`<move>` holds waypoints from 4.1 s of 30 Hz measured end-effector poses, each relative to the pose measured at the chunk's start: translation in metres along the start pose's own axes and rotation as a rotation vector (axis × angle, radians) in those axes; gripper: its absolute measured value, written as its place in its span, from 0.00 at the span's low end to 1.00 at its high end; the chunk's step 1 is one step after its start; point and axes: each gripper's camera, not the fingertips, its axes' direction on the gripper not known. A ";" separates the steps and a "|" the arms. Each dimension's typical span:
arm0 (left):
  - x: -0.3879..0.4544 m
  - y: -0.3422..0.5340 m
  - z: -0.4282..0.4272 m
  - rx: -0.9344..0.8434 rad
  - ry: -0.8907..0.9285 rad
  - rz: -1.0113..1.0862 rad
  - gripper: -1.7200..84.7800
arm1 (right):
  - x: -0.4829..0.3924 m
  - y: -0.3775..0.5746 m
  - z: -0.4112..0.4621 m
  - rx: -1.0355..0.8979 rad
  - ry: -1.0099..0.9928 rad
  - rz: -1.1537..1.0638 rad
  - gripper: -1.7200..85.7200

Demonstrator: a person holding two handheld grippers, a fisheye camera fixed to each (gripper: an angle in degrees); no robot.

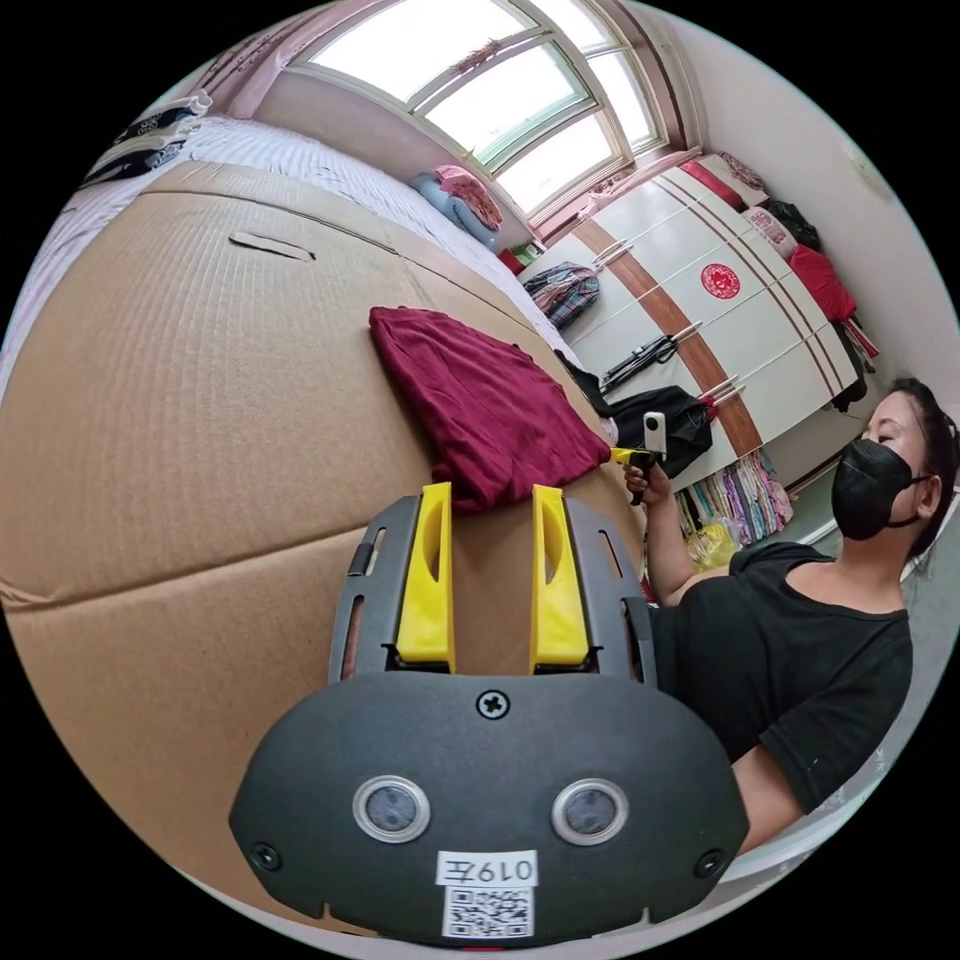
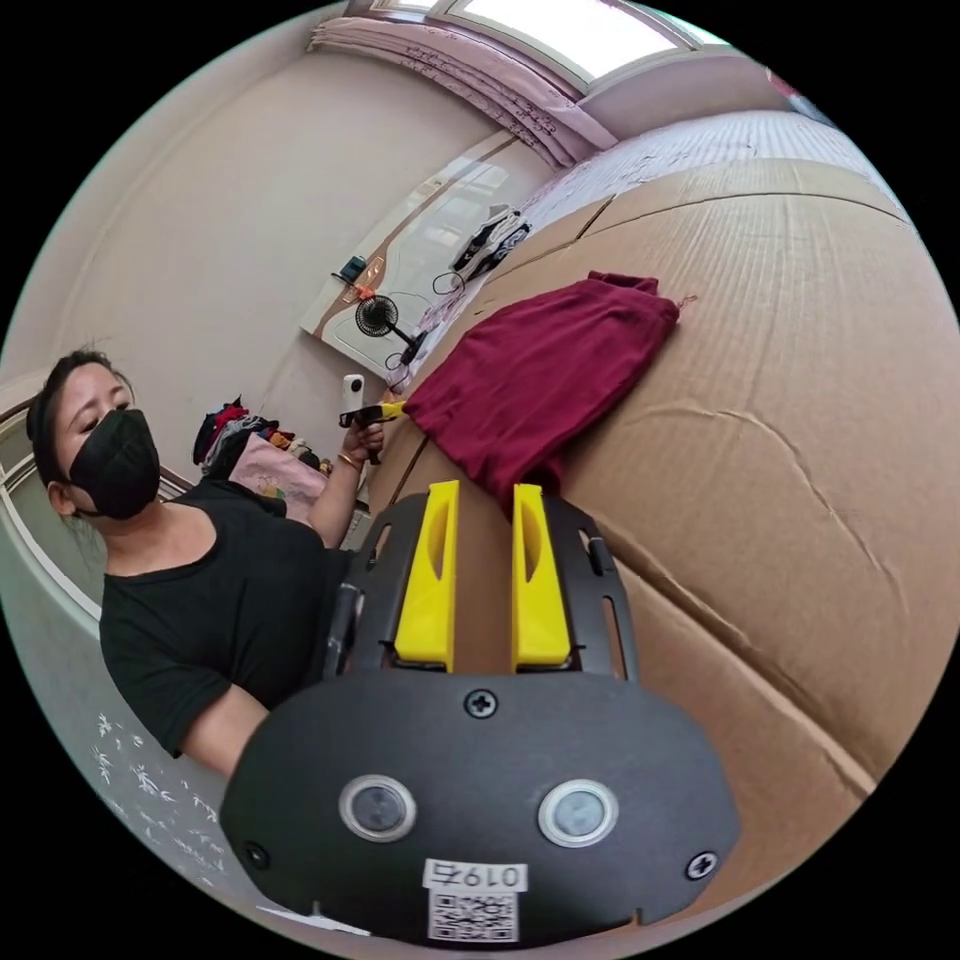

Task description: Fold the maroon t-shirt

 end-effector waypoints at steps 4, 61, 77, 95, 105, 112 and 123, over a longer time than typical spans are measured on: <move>0.001 0.007 -0.001 0.007 0.011 -0.008 0.15 | 0.004 -0.005 0.008 -0.050 0.007 0.000 0.11; 0.017 -0.104 0.068 -0.435 0.049 0.228 0.05 | 0.038 -0.128 0.022 -0.334 0.053 -0.086 0.01; -0.025 -0.146 0.075 -0.599 0.104 0.183 0.04 | 0.079 -0.157 0.011 -0.395 0.008 -0.037 0.02; -0.083 -0.159 0.071 -0.577 0.182 0.089 0.04 | 0.122 -0.162 -0.015 -0.340 -0.032 0.022 0.05; -0.111 -0.152 0.034 -0.458 0.230 0.071 0.05 | 0.128 -0.154 -0.064 -0.209 -0.081 0.061 0.11; -0.125 -0.165 0.027 -0.417 0.240 0.045 0.07 | 0.142 -0.176 -0.074 -0.129 -0.098 0.134 0.11; -0.147 -0.184 0.035 -0.433 0.218 0.024 0.04 | 0.157 -0.193 -0.073 -0.087 -0.011 0.181 0.03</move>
